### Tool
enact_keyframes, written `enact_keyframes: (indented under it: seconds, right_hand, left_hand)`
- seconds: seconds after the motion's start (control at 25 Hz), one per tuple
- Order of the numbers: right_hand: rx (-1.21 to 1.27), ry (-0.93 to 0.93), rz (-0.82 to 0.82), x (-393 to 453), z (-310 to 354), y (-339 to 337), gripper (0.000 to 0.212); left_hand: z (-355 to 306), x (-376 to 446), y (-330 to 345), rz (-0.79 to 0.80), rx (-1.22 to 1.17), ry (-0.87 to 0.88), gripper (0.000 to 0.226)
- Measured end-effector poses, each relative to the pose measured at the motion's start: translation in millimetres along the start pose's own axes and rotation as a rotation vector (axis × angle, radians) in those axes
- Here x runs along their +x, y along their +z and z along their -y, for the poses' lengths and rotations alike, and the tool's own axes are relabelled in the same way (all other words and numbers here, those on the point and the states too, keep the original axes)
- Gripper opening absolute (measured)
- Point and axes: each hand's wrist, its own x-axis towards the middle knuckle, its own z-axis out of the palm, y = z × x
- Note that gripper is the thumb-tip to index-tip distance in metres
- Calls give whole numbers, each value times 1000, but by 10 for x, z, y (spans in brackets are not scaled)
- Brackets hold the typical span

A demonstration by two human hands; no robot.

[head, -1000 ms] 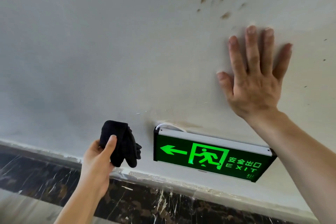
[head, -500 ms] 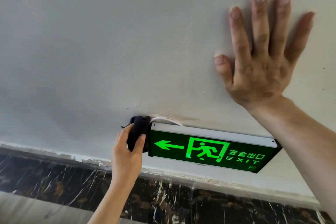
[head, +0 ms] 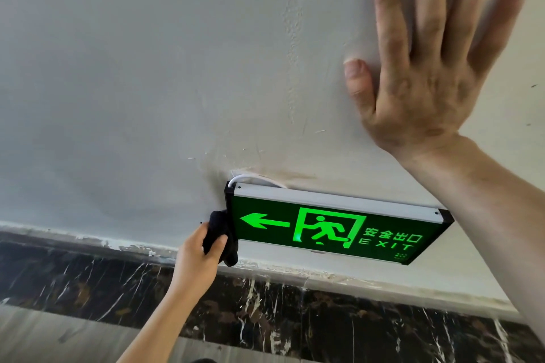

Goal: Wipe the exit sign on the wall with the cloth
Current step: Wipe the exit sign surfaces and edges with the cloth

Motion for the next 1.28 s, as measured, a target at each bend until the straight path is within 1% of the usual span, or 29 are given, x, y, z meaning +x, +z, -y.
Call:
enact_keyframes:
  seconds: [0.12,0.16,0.2,0.32,0.36,0.4,0.52,0.64,0.68,0.76,0.92,1.0,1.04,1.08,1.12,1.2,1.24,1.28]
  right_hand:
    - [3,15,12,-7,-10,16,59]
    - [10,17,19,-13,-11,18,59]
    - [20,16,26,-14,-10,18,58]
    - [32,13,32,19,-29,13,59]
    - [31,12,36,23,-34,5,59]
    - [26,7,36,23,-35,-8,60]
    - [35,-8,40,58,-29,-24,62]
    - [49,0,98,89,-27,-79,62]
    - [60,0,127,79,-29,-105,62]
    - [109,9,200,75,-35,-208,61]
    - [308,45,363,184,-59,-578,59]
    - [462,79,362,168,-47,-858,54]
    - [565,134,383,122,-30,-1007,51]
    - [695,220,457,70,-17,-1165,48]
    - [835,330,584,19,-7,-1317,46]
    - [1093,584,892,-73,9,-1531,44]
    - [1209,711,1028,-113,-1,-1583,48]
    - [1304,808,1148,-155,-27,-1611,57]
  left_hand:
    - [100,37,31,77,17,-55,23]
    - [122,53,45,127,29,-92,23]
    - [138,66,74,202,51,-143,20]
    - [111,-17,293,545,161,-264,8]
    - [81,-81,374,610,163,-282,6]
    - [38,-146,425,628,126,-295,6]
    - [-115,-320,384,586,-114,-324,6]
    - [-347,-462,135,492,-310,-262,5]
    - [-454,-507,41,460,-384,-232,9]
    - [-692,-584,-154,426,-553,-189,23]
    - [-1141,-717,-449,423,-782,-126,32]
    - [-1303,-762,-524,441,-826,-76,28]
    - [-1371,-780,-541,458,-836,-48,27]
    - [-1429,-797,-551,474,-839,-24,30]
    - [-1479,-811,-551,488,-831,-2,35]
    - [-1555,-837,-515,525,-785,40,38]
    - [-1578,-849,-486,549,-757,57,37]
    - [-1604,-866,-455,573,-735,62,37]
